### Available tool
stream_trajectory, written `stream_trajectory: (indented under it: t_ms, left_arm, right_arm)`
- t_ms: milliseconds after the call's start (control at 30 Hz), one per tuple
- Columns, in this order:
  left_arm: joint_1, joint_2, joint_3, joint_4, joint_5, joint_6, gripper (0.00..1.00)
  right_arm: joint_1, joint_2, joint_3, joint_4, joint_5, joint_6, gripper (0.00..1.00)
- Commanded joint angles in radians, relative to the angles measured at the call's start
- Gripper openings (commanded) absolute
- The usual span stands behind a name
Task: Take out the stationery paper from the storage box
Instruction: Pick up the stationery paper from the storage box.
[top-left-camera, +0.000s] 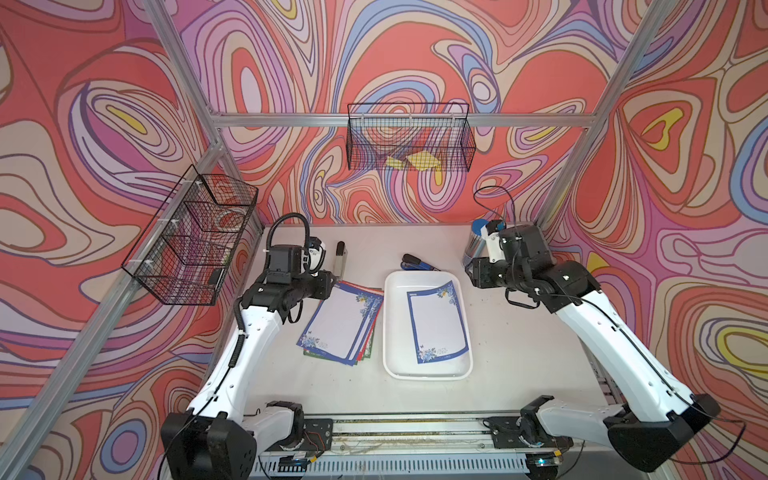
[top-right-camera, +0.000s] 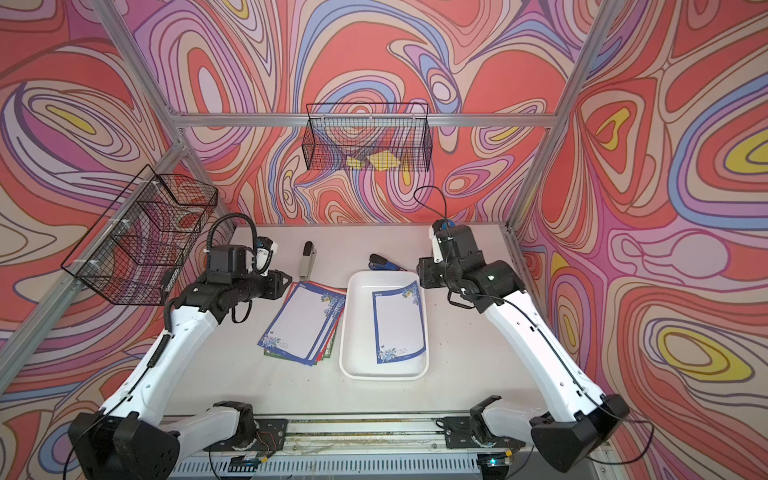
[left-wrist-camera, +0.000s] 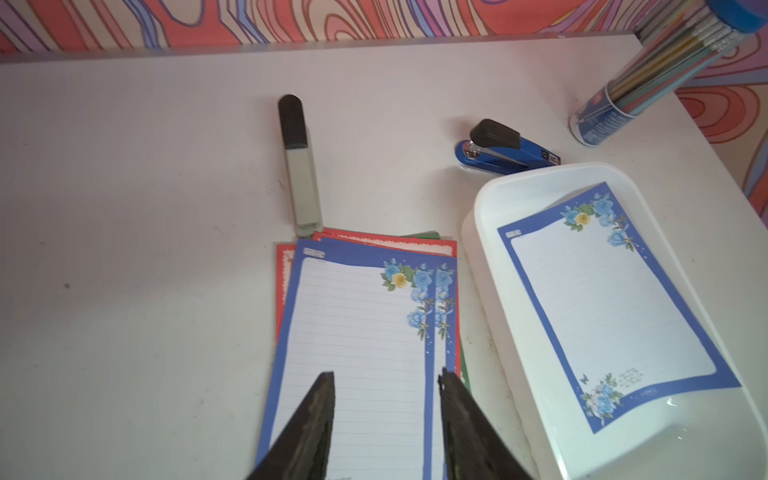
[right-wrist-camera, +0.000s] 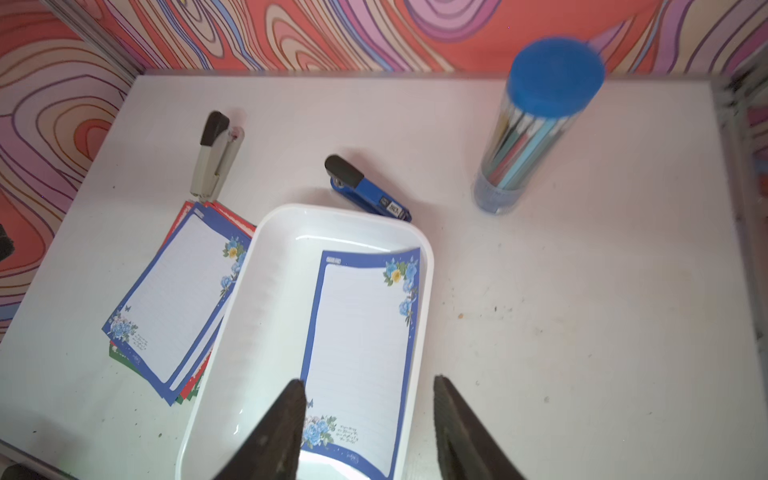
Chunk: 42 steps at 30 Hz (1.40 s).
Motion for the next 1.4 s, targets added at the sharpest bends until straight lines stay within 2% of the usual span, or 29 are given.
stream_trajectory:
  t_ms: [0, 200, 300, 467, 633, 933, 1367]
  left_arm:
    - [-0.078, 0.042, -0.005, 0.036, 0.082, -0.127, 0.46]
    - [-0.197, 0.133, 0.006, 0.037, 0.125, -0.301, 0.46]
    - [-0.241, 0.171, 0.004, 0.025, 0.091, -0.324, 0.46]
    - [-0.253, 0.234, 0.023, -0.02, 0.087, -0.34, 0.46]
    - [-0.252, 0.244, 0.065, -0.095, 0.055, -0.311, 0.47]
    - [-0.253, 0.232, 0.065, -0.119, 0.053, -0.282, 0.47]
    - [-0.252, 0.279, 0.091, -0.128, 0.057, -0.266, 0.48]
  right_arm:
    - [0.005, 0.052, -0.098, 0.026, -0.061, 0.161, 0.58]
    - [0.078, 0.173, -0.178, 0.072, -0.017, 0.235, 0.59]
    - [0.125, 0.252, -0.17, 0.079, 0.03, 0.236, 0.6]
    - [0.163, 0.39, -0.162, 0.1, 0.095, 0.273, 0.64]
    - [0.163, 0.477, -0.193, 0.209, 0.043, 0.314, 0.65]
    - [0.178, 0.549, -0.215, 0.376, -0.174, 0.366, 0.65]
    - [0.195, 0.662, -0.127, 0.411, -0.249, 0.371, 0.65]
